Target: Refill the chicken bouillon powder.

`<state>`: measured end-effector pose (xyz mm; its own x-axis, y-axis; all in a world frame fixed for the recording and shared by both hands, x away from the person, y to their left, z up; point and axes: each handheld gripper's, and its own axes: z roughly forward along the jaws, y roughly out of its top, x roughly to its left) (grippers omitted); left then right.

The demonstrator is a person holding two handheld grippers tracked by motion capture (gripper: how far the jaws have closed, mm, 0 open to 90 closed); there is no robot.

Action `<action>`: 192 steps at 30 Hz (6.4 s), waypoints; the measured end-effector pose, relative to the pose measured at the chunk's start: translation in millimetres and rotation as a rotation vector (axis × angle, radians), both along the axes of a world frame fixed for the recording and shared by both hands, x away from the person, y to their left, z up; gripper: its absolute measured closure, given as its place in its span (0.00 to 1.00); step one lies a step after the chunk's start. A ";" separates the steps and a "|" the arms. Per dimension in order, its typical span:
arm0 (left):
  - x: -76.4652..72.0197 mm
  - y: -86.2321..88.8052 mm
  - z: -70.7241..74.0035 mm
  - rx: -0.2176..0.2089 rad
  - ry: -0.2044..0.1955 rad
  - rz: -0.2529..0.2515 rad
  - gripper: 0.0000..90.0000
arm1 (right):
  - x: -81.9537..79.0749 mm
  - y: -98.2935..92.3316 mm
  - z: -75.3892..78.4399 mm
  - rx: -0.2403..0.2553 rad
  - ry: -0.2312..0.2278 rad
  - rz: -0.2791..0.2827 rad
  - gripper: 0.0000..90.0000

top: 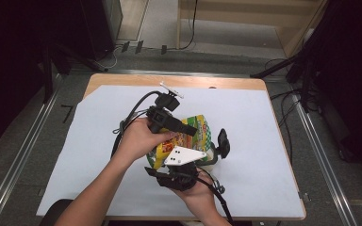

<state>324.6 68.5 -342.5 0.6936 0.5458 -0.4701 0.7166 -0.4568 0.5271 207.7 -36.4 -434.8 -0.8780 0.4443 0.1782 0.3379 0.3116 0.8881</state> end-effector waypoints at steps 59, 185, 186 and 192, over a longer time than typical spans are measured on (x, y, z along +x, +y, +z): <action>10.4 -6.9 -4.8 0.030 0.029 -0.012 0.76 | 8.6 -1.4 -2.7 0.006 0.061 -0.017 0.73; -0.6 -10.3 2.6 0.041 -0.017 -0.006 0.76 | 2.6 -0.7 0.1 0.028 0.050 -0.022 0.75; -0.7 -10.3 2.9 0.042 -0.016 -0.006 0.76 | 2.5 -0.5 0.4 0.030 0.050 -0.022 0.75; 0.6 -11.5 1.5 0.049 -0.007 -0.009 0.75 | 3.3 -0.6 0.1 0.033 0.063 -0.023 0.75</action>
